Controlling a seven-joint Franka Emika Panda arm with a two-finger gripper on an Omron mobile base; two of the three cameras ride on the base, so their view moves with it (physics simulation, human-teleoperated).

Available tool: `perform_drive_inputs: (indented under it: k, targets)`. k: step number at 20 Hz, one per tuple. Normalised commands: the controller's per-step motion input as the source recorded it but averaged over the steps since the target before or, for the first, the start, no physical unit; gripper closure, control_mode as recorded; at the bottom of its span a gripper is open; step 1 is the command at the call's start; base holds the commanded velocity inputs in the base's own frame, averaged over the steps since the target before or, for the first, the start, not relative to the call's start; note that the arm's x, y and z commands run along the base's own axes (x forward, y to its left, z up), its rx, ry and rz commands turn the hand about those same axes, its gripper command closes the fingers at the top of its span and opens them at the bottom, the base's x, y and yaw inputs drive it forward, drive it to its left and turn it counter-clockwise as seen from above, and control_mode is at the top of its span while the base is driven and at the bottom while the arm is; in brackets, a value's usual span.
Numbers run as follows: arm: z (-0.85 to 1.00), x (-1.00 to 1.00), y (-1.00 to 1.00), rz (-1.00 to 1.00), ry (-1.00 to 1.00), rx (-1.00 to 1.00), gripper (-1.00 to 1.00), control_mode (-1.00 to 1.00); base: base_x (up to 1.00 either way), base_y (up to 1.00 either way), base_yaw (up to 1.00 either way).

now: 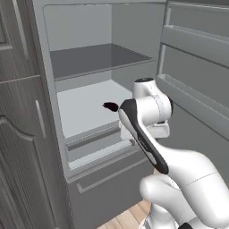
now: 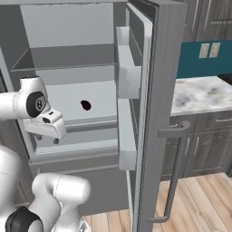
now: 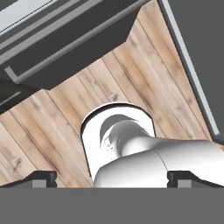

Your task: Place the cold items (avocado and eggplant) from the fridge in one tupperware on the dining counter. Place the warm items (kebab skewer and hot dog) in the stove area in another tupperware.

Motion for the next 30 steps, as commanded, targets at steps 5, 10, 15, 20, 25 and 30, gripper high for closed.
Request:
perform_drive_inputs:
  k: [5, 10, 15, 20, 25, 30]
  targets:
    - [0.00, 0.00, 0.00, 0.00, 0.00, 0.00, -1.00, 1.00, 0.22, 0.00, 0.00]
    - [0.00, 0.00, 0.00, 0.00, 0.00, 0.00, -1.00, 1.00, 0.29, 0.00, 0.05]
    - [0.00, 0.00, 0.00, 0.00, 0.00, 0.00, -1.00, 1.00, 0.40, 0.00, 0.05]
    - [-0.01, 0.25, 0.00, 0.03, -0.09, 0.04, -1.00, -1.00, 0.15, 0.00, 0.02]
    - [0.00, 0.46, -0.04, 0.12, -0.17, 0.09, -1.00, -1.00, 0.00, 0.00, 0.00]
    - [0.00, 0.84, -0.19, 0.16, -0.19, 0.08, -1.00, -1.00, 0.00, 0.00, 0.00]
